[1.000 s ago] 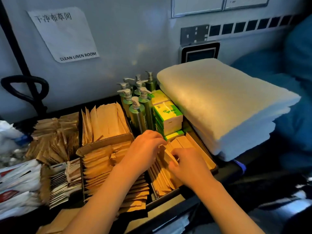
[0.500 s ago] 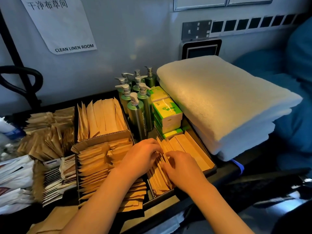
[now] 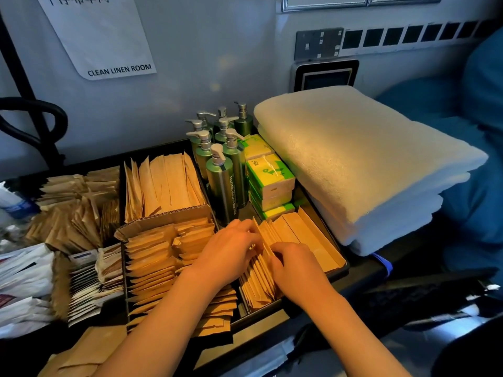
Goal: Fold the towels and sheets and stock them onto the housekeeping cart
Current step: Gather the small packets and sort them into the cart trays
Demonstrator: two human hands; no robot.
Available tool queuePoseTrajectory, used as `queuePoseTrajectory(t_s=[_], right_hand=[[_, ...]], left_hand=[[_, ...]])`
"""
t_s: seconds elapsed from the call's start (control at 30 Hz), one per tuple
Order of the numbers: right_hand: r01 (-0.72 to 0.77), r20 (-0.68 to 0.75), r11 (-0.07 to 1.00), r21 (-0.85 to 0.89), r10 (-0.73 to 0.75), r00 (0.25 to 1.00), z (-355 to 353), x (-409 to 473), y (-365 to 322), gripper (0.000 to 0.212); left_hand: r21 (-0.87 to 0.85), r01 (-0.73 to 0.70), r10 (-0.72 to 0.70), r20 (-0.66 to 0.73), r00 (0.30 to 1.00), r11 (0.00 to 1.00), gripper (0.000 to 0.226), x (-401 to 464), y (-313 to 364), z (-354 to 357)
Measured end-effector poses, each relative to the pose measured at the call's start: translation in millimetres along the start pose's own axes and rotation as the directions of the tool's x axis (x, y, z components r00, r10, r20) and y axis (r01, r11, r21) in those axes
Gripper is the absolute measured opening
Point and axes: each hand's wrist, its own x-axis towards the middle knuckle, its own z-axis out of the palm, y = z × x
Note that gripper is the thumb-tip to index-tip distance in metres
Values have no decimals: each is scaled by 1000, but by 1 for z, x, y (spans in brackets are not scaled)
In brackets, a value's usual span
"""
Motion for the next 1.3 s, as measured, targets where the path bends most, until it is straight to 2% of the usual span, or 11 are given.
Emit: queuePoseTrajectory(t_s=[0.07,0.17,0.27,0.43,0.5,0.67,0.9,1.0,1.07,1.2,1.3], right_hand=[[21,-19,999,-29,-22,1000,2,0,-2,24],[36,-38,998,-54,-38,999,4,2,-4,24],[41,3,993,-110,-41,999,11,1,-6,21],[-63,-52,989,-136,56,997,15,-4,-5,29],[-96,-48,989,-117,91,995,10,-5,-3,26],[-101,30,986,-129,105,994,1,-5,-4,4],[-25,-20,971,-239,21,1000,8,-1,-10,14],[-54,-56,971,-231,42,998,9,-1,-4,13],[-36,-39,974,-222,28,999,9,0,0,11],[1,19,986,-168,2,1000,8,0,4,21],[2,33,983,-181,4,999,6,-3,6,26]], left_hand=[[-3,10,-10,-18,1000,1000,16,0,1,1],[-26,16,-17,-31,999,1000,29,2,2,3],[-12,25,-25,2,1000,1000,24,4,-1,3],[-11,15,-15,4,1000,1000,22,5,1,9],[-21,38,-39,-32,999,999,22,4,3,9],[-5,3,-3,-1,1000,1000,26,5,8,10],[32,-12,12,-9,1000,999,25,2,8,11],[20,-19,19,2,1000,1000,25,2,9,12],[17,-18,18,-2,1000,1000,23,3,8,12],[8,-8,8,-35,999,1000,24,4,9,14],[-58,15,-19,-62,998,998,27,3,8,15]])
